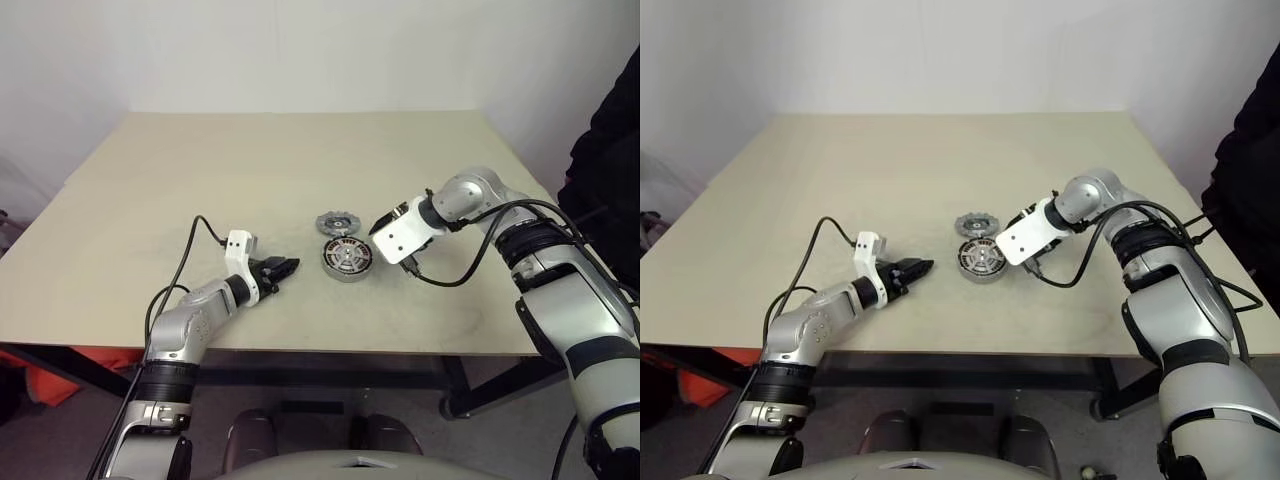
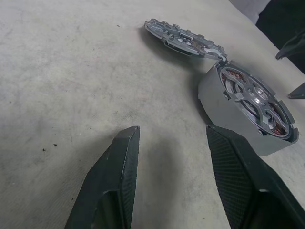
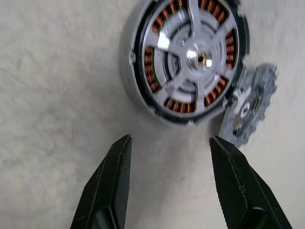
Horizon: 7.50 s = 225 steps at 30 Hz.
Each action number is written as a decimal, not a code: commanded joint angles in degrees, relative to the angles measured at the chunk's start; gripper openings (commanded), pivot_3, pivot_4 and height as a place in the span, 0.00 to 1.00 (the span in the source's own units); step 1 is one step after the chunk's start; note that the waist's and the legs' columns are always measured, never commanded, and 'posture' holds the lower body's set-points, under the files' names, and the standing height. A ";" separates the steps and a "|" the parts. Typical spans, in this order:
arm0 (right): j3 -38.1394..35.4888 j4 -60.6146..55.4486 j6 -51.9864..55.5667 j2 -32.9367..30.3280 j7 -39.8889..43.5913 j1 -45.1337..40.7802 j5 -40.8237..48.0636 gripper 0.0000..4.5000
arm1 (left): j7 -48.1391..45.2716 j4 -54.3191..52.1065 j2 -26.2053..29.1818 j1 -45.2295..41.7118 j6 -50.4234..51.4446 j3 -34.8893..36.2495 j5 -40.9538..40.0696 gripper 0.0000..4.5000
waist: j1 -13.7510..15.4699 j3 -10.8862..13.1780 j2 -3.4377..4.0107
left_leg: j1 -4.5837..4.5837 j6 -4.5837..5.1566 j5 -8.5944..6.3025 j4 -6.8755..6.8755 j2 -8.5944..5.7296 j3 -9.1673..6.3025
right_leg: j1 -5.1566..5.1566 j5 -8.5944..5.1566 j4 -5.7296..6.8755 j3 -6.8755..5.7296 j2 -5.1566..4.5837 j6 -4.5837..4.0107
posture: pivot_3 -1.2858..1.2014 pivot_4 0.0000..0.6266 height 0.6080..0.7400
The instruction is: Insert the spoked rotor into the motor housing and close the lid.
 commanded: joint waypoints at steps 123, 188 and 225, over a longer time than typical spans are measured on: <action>-13.01 -45.29 77.29 14.75 -10.16 16.12 28.64 0.99 | 1.59 -6.47 6.82 0.99 -9.02 4.09 2.75 0.53 | -0.01 0.09 -0.15 | 0.52 -0.25 0.12 0.11 -0.10 0.01 | -0.02 -0.24 0.63 0.44 0.02 0.38 | 0.52 0.00 1.00; 2.17 0.60 -1.60 7.64 -0.19 0.19 1.12 0.99 | -0.88 -6.16 4.44 -0.11 -9.93 -0.73 5.39 0.53 | -0.39 0.15 -0.23 | 0.14 -0.18 0.08 0.16 -0.10 0.02 | -0.28 -0.22 0.72 0.42 0.02 0.34 | 0.52 0.00 1.00; -0.77 5.15 1.40 10.01 -9.14 -2.59 0.09 0.00 | 0.43 -6.32 4.36 -0.04 -9.96 -0.36 5.73 0.53 | -0.73 0.20 -0.25 | 0.24 -0.18 0.08 0.19 -0.09 0.03 | -0.27 -0.22 0.78 0.47 0.03 0.33 | 0.52 0.00 1.00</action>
